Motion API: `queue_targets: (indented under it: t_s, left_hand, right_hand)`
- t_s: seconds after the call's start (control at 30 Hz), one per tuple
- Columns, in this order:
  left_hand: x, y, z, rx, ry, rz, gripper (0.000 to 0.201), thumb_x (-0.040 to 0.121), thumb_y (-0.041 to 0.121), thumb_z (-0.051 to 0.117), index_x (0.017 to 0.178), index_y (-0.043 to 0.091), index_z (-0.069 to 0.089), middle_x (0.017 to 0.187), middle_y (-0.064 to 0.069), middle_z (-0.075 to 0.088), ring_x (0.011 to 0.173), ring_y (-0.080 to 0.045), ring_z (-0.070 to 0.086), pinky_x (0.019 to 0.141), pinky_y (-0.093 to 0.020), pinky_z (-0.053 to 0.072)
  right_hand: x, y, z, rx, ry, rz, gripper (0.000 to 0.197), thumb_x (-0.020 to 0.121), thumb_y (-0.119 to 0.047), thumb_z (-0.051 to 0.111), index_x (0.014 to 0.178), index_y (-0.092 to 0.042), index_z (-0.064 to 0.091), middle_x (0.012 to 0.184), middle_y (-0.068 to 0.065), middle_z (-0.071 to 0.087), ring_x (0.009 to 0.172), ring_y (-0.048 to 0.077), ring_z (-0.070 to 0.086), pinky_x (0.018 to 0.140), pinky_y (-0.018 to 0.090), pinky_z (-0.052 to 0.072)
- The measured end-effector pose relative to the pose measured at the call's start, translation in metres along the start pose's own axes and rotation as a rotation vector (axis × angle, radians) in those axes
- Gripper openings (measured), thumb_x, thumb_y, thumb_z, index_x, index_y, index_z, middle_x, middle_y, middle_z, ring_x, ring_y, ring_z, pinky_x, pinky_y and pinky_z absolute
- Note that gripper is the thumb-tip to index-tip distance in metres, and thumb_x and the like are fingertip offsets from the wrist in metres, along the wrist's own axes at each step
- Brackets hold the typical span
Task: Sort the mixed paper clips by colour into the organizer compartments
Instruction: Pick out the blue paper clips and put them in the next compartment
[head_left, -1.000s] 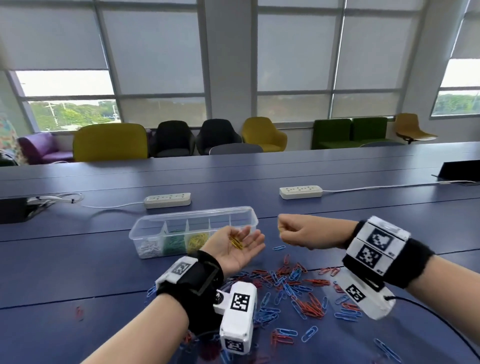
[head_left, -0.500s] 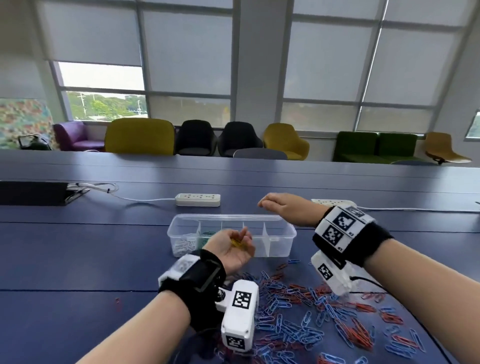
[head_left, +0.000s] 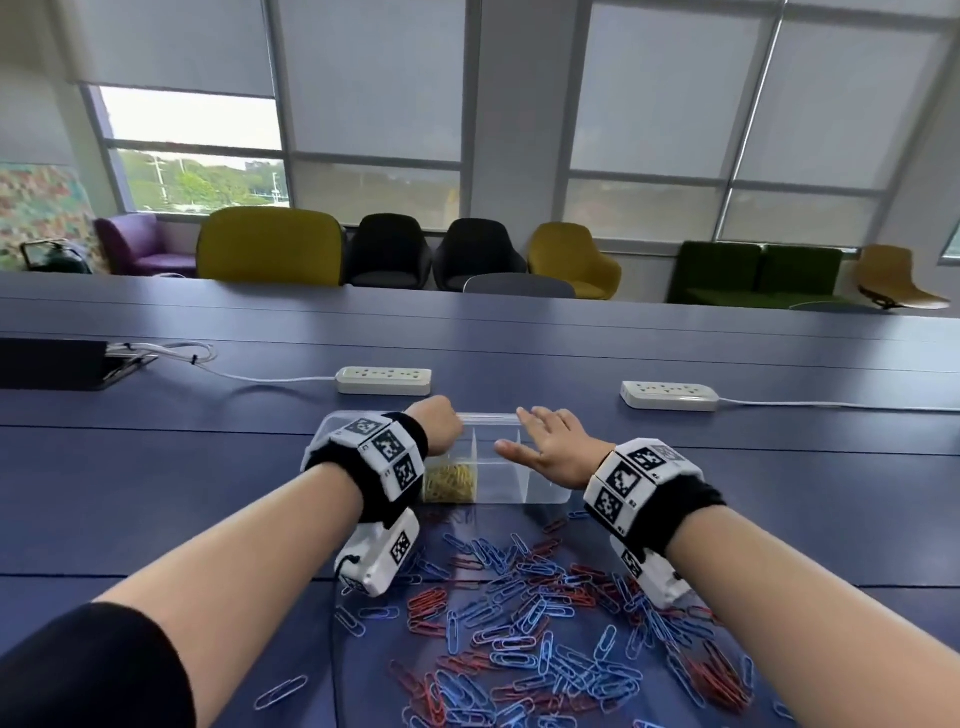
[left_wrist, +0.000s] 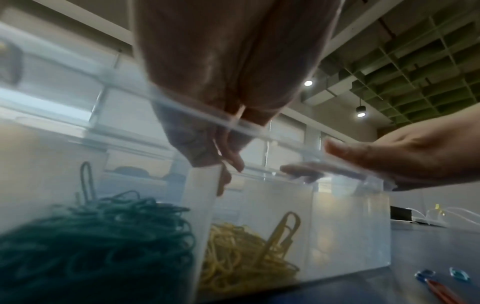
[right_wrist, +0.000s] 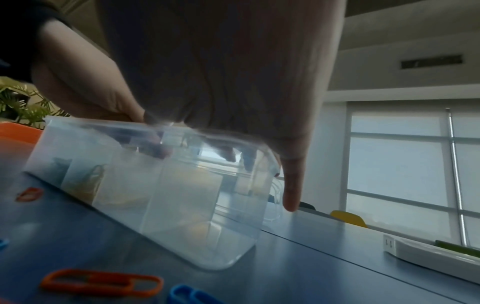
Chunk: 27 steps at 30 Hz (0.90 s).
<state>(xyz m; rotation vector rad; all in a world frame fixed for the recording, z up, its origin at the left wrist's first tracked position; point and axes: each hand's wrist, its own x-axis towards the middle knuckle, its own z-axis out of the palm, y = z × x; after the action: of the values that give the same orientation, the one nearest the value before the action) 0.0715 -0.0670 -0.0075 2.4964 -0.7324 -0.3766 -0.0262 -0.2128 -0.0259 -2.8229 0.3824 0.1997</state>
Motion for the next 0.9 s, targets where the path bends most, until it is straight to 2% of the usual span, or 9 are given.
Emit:
queue_targets:
  t_s: [0.17, 0.23, 0.33, 0.43, 0.53, 0.6, 0.67, 0.77, 0.9]
  left_hand:
    - [-0.015, 0.008, -0.005, 0.027, -0.140, 0.086, 0.033, 0.095, 0.003, 0.041, 0.126, 0.003, 0.052, 0.122, -0.013, 0.058, 0.106, -0.024, 0.058, 0.077, -0.028, 0.048]
    - [-0.023, 0.010, -0.009, 0.070, -0.107, 0.094, 0.034, 0.096, 0.006, 0.036, 0.126, 0.008, 0.051, 0.127, -0.012, 0.055, 0.109, -0.025, 0.059, 0.068, -0.026, 0.047]
    - [-0.040, 0.010, -0.022, 0.136, -0.008, 0.168, 0.031, 0.095, 0.011, 0.039, 0.122, 0.009, 0.053, 0.122, -0.009, 0.058, 0.104, -0.025, 0.061, 0.081, -0.029, 0.048]
    - [-0.063, 0.010, -0.041, 0.053, 0.088, 0.251, 0.024, 0.094, 0.014, 0.045, 0.115, 0.009, 0.056, 0.108, -0.006, 0.062, 0.089, -0.021, 0.062, 0.068, -0.024, 0.046]
    - [-0.092, 0.005, -0.052, -0.038, 0.089, 0.314, 0.013, 0.094, 0.013, 0.048, 0.103, 0.012, 0.057, 0.091, -0.002, 0.065, 0.073, -0.016, 0.063, 0.057, -0.020, 0.043]
    - [-0.114, -0.002, -0.053, -0.035, 0.035, 0.354, 0.007, 0.093, 0.014, 0.051, 0.092, 0.019, 0.055, 0.082, 0.002, 0.066, 0.067, -0.012, 0.065, 0.060, -0.022, 0.046]
    - [-0.134, -0.014, -0.049, 0.028, -0.075, 0.367, 0.008, 0.093, 0.015, 0.053, 0.089, 0.021, 0.054, 0.077, 0.004, 0.064, 0.063, -0.009, 0.064, 0.060, -0.020, 0.047]
    - [-0.164, -0.039, -0.040, 0.169, -0.286, 0.284, 0.009, 0.088, 0.025, 0.062, 0.085, 0.022, 0.054, 0.074, 0.003, 0.065, 0.063, -0.012, 0.064, 0.059, -0.021, 0.049]
    - [-0.206, -0.052, -0.021, 0.129, -0.635, 0.116, 0.030, 0.071, 0.034, 0.078, 0.079, 0.019, 0.054, 0.073, -0.003, 0.066, 0.062, -0.018, 0.066, 0.060, -0.027, 0.053]
  right_hand:
    - [-0.003, -0.002, -0.001, -0.004, -0.001, 0.012, 0.083, 0.087, -0.068, 0.028, 0.151, -0.023, 0.001, 0.159, 0.004, -0.004, 0.146, 0.025, -0.008, 0.118, 0.050, 0.004]
    - [-0.010, -0.005, -0.004, 0.009, -0.005, 0.020, 0.080, 0.087, -0.068, 0.030, 0.150, -0.028, 0.000, 0.159, 0.001, -0.006, 0.146, 0.025, -0.010, 0.116, 0.053, 0.003]
    - [-0.027, -0.008, -0.012, 0.001, 0.049, -0.014, 0.078, 0.086, -0.069, 0.032, 0.149, -0.035, 0.002, 0.159, -0.002, -0.005, 0.146, 0.025, -0.008, 0.113, 0.056, 0.006]
    - [-0.048, -0.009, -0.027, -0.066, 0.125, -0.123, 0.073, 0.086, -0.066, 0.035, 0.148, -0.032, 0.019, 0.155, 0.002, 0.019, 0.143, 0.025, 0.012, 0.113, 0.054, 0.017]
    - [-0.089, -0.014, -0.040, -0.083, 0.097, -0.281, 0.049, 0.092, -0.050, 0.045, 0.133, -0.023, 0.047, 0.130, 0.002, 0.054, 0.116, 0.017, 0.050, 0.097, 0.027, 0.038]
    - [-0.123, -0.018, -0.042, 0.006, 0.012, -0.360, 0.032, 0.094, -0.039, 0.049, 0.118, -0.020, 0.058, 0.101, -0.006, 0.064, 0.089, 0.014, 0.064, 0.077, 0.017, 0.044]
    - [-0.155, -0.019, -0.037, 0.076, -0.112, -0.402, 0.023, 0.093, -0.035, 0.052, 0.107, -0.018, 0.062, 0.090, -0.007, 0.066, 0.075, 0.012, 0.067, 0.071, 0.015, 0.047]
    - [-0.190, -0.016, -0.016, 0.203, -0.429, -0.457, 0.005, 0.092, -0.028, 0.057, 0.093, -0.024, 0.060, 0.084, -0.006, 0.064, 0.069, 0.013, 0.062, 0.072, 0.028, 0.051]
    - [-0.218, -0.010, 0.011, 0.244, -0.831, -0.387, 0.004, 0.093, -0.021, 0.058, 0.094, -0.020, 0.062, 0.076, -0.012, 0.063, 0.064, 0.008, 0.058, 0.065, 0.020, 0.047]
